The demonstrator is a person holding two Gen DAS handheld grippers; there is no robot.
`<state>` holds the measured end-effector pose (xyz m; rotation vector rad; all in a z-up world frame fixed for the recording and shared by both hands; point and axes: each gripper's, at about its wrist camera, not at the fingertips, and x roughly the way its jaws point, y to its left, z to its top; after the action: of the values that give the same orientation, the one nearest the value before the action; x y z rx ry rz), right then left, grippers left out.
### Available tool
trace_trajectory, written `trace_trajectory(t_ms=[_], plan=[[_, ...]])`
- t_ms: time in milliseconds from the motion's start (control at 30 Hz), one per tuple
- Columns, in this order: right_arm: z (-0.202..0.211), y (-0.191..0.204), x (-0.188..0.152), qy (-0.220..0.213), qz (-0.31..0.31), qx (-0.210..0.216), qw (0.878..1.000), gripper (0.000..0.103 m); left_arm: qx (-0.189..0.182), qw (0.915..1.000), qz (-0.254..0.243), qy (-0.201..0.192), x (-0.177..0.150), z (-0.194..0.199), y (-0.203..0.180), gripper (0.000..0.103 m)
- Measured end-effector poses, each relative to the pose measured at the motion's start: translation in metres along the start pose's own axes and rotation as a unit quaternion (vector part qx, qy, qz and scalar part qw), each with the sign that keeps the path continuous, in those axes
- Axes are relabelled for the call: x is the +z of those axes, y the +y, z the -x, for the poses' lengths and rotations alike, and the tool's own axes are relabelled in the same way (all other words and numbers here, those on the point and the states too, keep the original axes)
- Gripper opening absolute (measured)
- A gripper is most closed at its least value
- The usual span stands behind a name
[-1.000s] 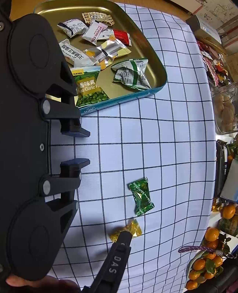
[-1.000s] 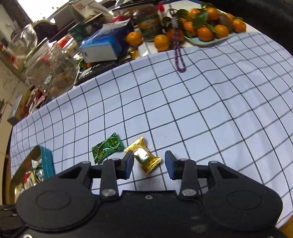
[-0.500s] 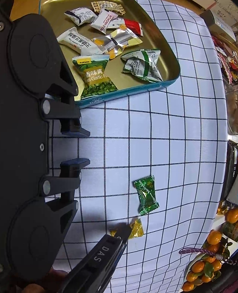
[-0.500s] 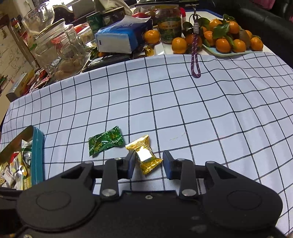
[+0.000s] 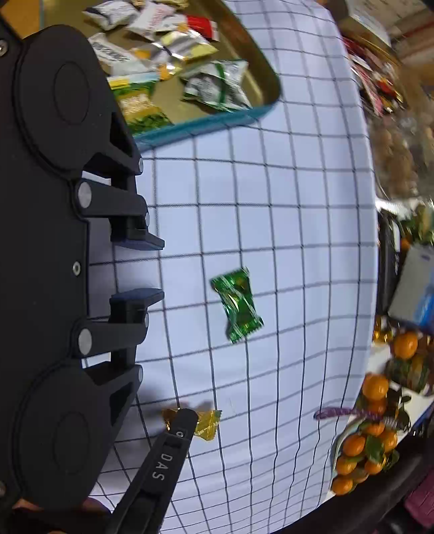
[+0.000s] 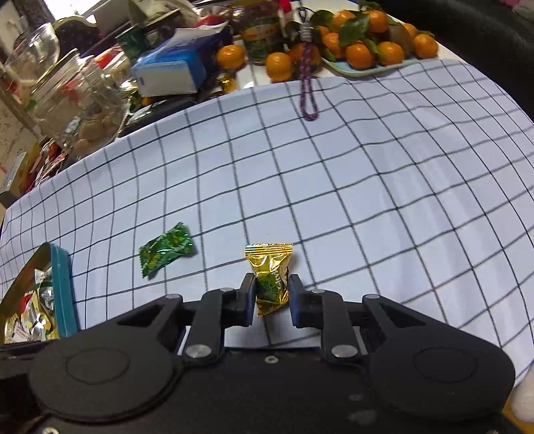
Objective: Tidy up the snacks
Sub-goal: 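Grasp the green candy with the left tool while right tool grasps gold candy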
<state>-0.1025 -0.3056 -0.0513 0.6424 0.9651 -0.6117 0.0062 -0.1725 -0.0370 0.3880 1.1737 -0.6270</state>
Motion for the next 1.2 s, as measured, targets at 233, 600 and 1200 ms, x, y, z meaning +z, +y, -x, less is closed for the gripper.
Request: trace_trajectory(t_ms=[233,600,1200], plan=[[0.002,-0.015,0.000,0.009,-0.028,0.006,1.000,0.022,-0.001,0.9985,-0.053,-0.013,0.019,-0.009,-0.009,0.035],[-0.001,-0.023,-0.002,0.005,-0.046,0.028,0.999,0.022,0.019,0.9812,-0.189,-0.033,0.033,-0.031,-0.036,0.035],[-0.002,-0.032,0.000,0.015,-0.053,0.050,0.997,0.019,0.011,0.9711,-0.230,-0.064,0.041,-0.032,-0.053,0.040]])
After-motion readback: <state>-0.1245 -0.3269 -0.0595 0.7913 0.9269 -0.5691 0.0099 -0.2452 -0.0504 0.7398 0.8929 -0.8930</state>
